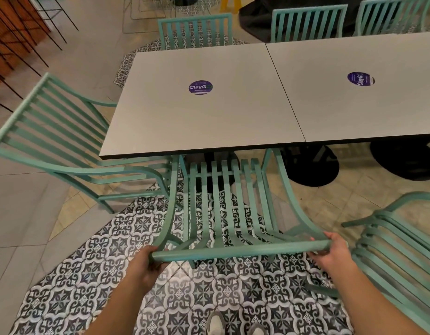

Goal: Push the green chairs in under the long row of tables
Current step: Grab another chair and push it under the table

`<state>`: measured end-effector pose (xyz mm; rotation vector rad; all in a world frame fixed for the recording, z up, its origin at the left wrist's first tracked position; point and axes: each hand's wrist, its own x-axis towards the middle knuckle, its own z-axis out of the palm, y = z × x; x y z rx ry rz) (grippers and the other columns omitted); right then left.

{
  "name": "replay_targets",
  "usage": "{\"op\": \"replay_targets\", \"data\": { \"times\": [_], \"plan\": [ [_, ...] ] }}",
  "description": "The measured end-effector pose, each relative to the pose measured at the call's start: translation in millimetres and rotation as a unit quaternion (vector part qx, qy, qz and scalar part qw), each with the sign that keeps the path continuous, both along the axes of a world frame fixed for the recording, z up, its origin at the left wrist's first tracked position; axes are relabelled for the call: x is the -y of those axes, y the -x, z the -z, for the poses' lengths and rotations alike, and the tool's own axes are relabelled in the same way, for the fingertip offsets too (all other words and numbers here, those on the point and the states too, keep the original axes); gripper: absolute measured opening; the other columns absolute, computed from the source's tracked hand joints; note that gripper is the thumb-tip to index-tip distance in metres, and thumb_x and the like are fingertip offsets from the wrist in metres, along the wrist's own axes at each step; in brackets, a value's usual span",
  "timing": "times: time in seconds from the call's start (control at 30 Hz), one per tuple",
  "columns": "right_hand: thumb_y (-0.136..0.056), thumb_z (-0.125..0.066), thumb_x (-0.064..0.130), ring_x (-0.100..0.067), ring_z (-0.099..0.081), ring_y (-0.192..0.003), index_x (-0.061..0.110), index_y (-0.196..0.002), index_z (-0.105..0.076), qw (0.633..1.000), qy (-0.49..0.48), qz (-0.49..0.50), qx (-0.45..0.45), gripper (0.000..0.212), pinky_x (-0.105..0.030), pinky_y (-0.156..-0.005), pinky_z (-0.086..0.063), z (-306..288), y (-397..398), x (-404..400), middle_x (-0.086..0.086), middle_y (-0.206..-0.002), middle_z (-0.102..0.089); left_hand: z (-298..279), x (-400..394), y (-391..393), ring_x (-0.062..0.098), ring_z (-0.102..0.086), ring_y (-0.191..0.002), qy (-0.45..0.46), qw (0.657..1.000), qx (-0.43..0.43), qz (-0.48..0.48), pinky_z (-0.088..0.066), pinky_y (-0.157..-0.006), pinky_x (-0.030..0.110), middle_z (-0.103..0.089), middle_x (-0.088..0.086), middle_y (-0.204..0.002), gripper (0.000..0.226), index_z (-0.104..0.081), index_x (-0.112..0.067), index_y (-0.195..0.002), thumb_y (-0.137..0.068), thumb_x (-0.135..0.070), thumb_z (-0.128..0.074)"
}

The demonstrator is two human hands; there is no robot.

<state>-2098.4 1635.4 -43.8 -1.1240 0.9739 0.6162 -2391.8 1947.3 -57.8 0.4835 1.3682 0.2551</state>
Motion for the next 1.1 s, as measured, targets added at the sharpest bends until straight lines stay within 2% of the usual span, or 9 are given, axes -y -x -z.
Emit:
{"op": "replay_targets", "data": {
  "times": [0.07, 0.1, 0.27, 0.57, 0.8, 0.87, 0.97, 1.03, 1.1],
  "plan": [
    [-0.097, -0.047, 0.019, -0.024, -0.054, -0.118, 0.012, -0.091, -0.049, 1.000, 0.000, 0.001, 0.001, 0.010, -0.046, -0.093, -0.047, 0, 0, 0, -0.012, -0.126, -0.050, 2, 0, 1, 0.035, -0.056, -0.099, -0.001, 1.000, -0.002, 0.001, -0.053, -0.080, 0.041, -0.053, 0.025, -0.111, 0.034, -0.047, 0.008, -0.125, -0.096, -0.010, -0.046],
    [-0.097, -0.047, 0.019, -0.024, -0.054, -0.118, 0.012, -0.092, -0.049, 1.000, -0.002, 0.001, 0.002, 0.010, -0.046, -0.091, -0.048, -1, 0, -1, -0.012, -0.125, -0.050, 1, -1, 1, 0.034, -0.056, -0.100, -0.001, 1.000, -0.002, 0.001, -0.054, -0.079, 0.040, -0.053, 0.025, -0.111, 0.035, -0.047, 0.008, -0.126, -0.096, -0.010, -0.047],
    [-0.097, -0.048, 0.020, -0.026, -0.055, -0.115, 0.012, -0.092, -0.048, 1.000, -0.003, 0.010, 0.001, 0.009, -0.050, -0.096, -0.047, 0, 1, 2, -0.012, -0.127, -0.050, -1, 1, 1, 0.031, -0.058, -0.084, 0.001, 1.000, -0.004, 0.001, -0.058, -0.050, 0.031, -0.056, 0.022, -0.097, 0.033, -0.049, 0.008, -0.123, -0.095, -0.009, -0.048],
    [-0.097, -0.048, 0.019, -0.026, -0.054, -0.114, 0.012, -0.093, -0.049, 1.000, -0.005, 0.011, -0.001, 0.008, -0.050, -0.094, -0.048, -5, 2, 1, -0.013, -0.127, -0.049, -1, 1, 2, 0.029, -0.057, -0.077, -0.005, 1.000, -0.012, 0.001, -0.053, -0.041, 0.026, -0.056, 0.021, -0.092, 0.039, -0.047, 0.010, -0.129, -0.095, -0.009, -0.047],
    [-0.098, -0.048, 0.019, -0.026, -0.056, -0.113, 0.011, -0.095, -0.051, 1.000, -0.004, -0.003, 0.000, 0.009, -0.051, -0.093, -0.049, -2, 2, 3, -0.013, -0.127, -0.051, -3, 1, -1, 0.029, -0.058, -0.079, 0.006, 1.000, -0.008, -0.003, -0.054, -0.041, 0.028, -0.056, 0.021, -0.091, 0.029, -0.050, 0.007, -0.121, -0.096, -0.008, -0.048],
    [-0.097, -0.049, 0.020, -0.026, -0.057, -0.113, 0.010, -0.096, -0.051, 1.000, -0.004, -0.005, 0.003, 0.010, -0.052, -0.095, -0.048, -2, 3, 4, -0.014, -0.128, -0.052, -1, 0, 1, 0.031, -0.059, -0.084, 0.005, 1.000, -0.014, 0.002, -0.056, -0.046, 0.030, -0.057, 0.023, -0.096, 0.028, -0.050, 0.007, -0.119, -0.095, -0.009, -0.048],
    [-0.096, -0.053, 0.024, -0.028, -0.058, -0.112, 0.013, -0.104, -0.052, 0.999, -0.033, -0.014, 0.030, 0.014, -0.053, -0.098, -0.046, 0, 8, 12, -0.014, -0.127, -0.054, -2, 0, 3, 0.034, -0.058, -0.101, -0.021, 0.999, -0.042, 0.012, -0.056, -0.071, 0.044, -0.056, 0.023, -0.109, 0.022, -0.054, 0.003, -0.111, -0.094, -0.011, -0.051],
    [-0.093, -0.057, 0.031, -0.028, -0.056, -0.115, 0.016, -0.121, -0.051, 0.997, -0.042, -0.017, 0.069, 0.032, -0.053, -0.101, -0.044, 1, 13, 28, -0.011, -0.128, -0.053, -6, 0, 5, 0.030, -0.057, -0.098, -0.093, 0.988, -0.101, 0.067, -0.052, -0.081, 0.047, -0.057, 0.021, -0.109, 0.026, -0.055, 0.001, -0.113, -0.095, -0.016, -0.052],
    [-0.092, -0.054, 0.042, -0.026, -0.052, -0.118, 0.019, -0.132, -0.046, 0.992, -0.004, -0.055, 0.111, 0.046, -0.051, -0.104, -0.040, -4, 23, 49, -0.007, -0.127, -0.052, -12, 3, 3, 0.024, -0.056, -0.086, -0.224, 0.940, -0.201, 0.161, -0.051, -0.082, 0.044, -0.059, 0.017, -0.109, 0.041, -0.050, -0.001, -0.132, -0.096, -0.021, -0.055]
  ]
}}
